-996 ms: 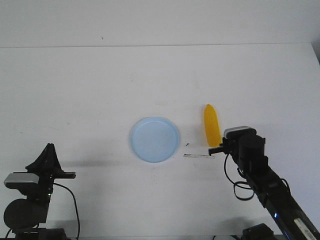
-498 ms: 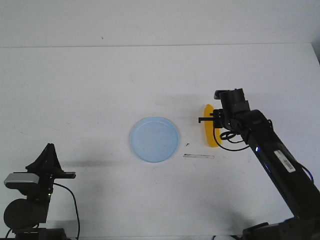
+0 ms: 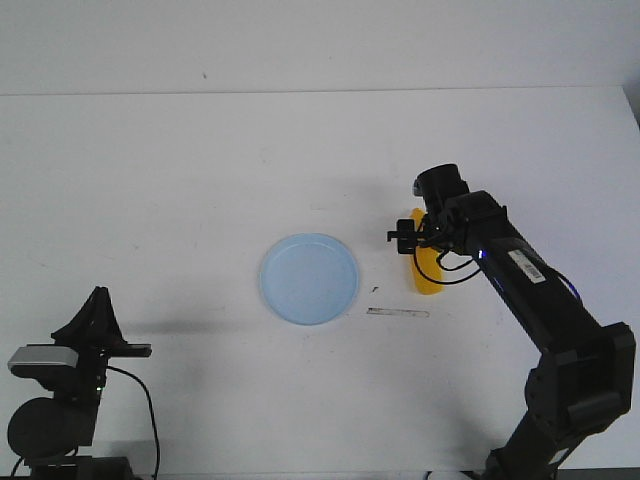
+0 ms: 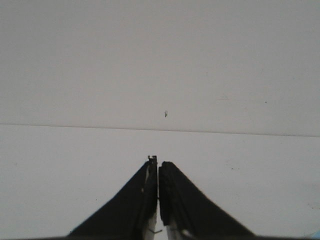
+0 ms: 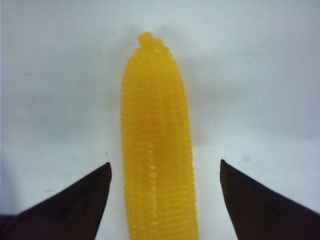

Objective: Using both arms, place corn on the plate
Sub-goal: 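Close the right gripper on the corn and lift it upright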

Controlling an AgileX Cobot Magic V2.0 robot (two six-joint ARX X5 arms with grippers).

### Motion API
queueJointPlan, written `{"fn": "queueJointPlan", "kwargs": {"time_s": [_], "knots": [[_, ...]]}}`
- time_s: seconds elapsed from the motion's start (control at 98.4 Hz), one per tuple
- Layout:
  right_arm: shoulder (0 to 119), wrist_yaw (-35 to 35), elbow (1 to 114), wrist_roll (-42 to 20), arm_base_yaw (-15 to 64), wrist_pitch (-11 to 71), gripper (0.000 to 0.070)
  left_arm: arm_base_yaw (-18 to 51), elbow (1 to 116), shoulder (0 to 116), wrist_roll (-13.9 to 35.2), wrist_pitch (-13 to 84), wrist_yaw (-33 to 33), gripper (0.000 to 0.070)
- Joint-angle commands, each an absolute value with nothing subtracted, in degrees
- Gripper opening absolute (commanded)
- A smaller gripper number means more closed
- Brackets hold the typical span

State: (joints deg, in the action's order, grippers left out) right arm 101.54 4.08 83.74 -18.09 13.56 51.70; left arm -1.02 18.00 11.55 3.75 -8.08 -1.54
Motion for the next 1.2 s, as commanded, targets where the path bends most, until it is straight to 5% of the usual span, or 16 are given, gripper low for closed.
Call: {"fn": "queueJointPlan", "kwargs": {"time_s": [0.0, 0.386, 0.589, 1.026, 1.189], "knots": [[103.98, 3.99, 84.95, -17.69, 13.78, 51.22, 0.0499, -1.17, 18.68, 11.42, 3.05, -8.64, -1.41, 0.0001], [108.51, 2.83, 84.79, -16.64, 13.78, 50.59, 0.0492, -1.17, 18.68, 11.42, 3.05, -8.64, -1.41, 0.0001], [108.51, 2.83, 84.79, -16.62, 13.80, 50.04, 0.0278, -1.17, 18.68, 11.42, 3.05, -8.64, -1.41, 0.0001], [107.22, 2.66, 88.66, -16.62, 13.98, 51.94, 0.0277, -1.17, 18.68, 11.42, 3.05, -8.64, -1.41, 0.0001], [106.74, -3.92, 94.28, -16.67, 16.29, 53.12, 0.0277, -1.17, 18.68, 11.42, 3.05, -8.64, -1.41, 0.0001]]}}
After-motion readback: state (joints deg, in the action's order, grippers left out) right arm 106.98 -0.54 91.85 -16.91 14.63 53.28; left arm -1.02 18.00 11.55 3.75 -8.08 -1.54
